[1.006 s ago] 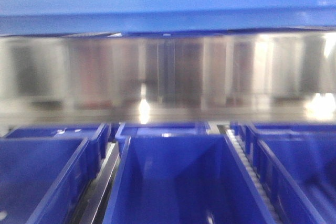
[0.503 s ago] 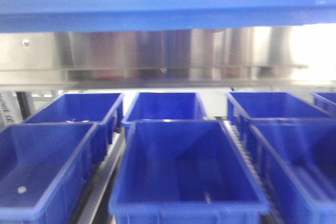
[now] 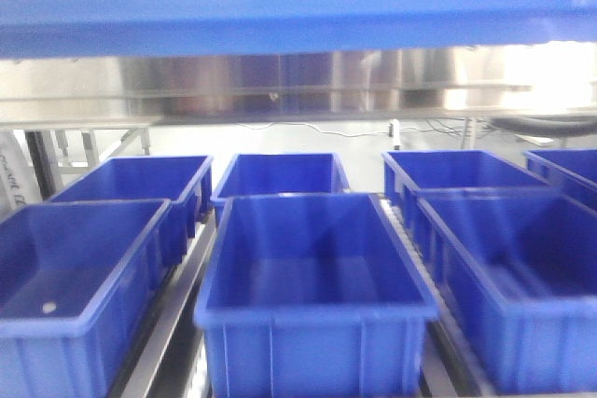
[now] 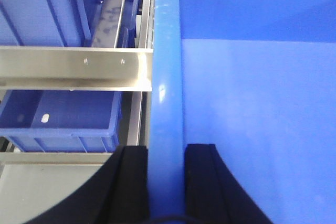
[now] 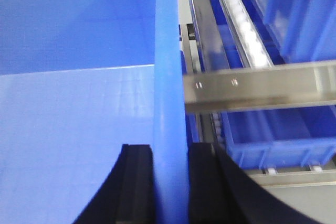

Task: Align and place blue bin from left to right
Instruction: 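Hold the blue bin with both grippers while the base backs away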

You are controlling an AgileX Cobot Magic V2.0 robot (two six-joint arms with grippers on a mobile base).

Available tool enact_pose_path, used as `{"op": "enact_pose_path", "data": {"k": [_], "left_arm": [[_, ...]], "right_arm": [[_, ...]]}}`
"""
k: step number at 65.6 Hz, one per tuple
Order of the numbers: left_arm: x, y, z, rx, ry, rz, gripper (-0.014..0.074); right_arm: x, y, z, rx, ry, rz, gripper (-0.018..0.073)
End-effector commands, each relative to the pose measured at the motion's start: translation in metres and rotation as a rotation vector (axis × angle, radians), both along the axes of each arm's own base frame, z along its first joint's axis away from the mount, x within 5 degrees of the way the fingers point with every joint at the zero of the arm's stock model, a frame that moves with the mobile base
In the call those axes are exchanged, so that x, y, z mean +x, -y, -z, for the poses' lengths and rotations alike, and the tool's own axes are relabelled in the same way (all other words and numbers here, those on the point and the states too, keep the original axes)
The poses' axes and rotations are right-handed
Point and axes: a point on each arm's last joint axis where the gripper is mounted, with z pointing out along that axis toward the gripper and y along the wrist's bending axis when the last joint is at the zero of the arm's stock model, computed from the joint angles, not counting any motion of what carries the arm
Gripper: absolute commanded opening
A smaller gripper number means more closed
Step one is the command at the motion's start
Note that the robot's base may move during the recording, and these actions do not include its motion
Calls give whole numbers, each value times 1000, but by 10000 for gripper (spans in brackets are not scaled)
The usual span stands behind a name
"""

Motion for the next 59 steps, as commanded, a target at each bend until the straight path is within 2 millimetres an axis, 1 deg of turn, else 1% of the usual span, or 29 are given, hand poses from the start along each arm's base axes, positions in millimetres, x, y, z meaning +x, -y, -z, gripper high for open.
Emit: {"op": "enact_pose_path", "data": {"k": [1, 59], "left_arm": [[1, 10, -10, -74, 72, 86, -111], [1, 10, -10, -74, 72, 86, -111]], "right_arm": [[0, -11, -15, 105, 106, -105, -79], [0, -11, -15, 105, 106, -105, -79]]}}
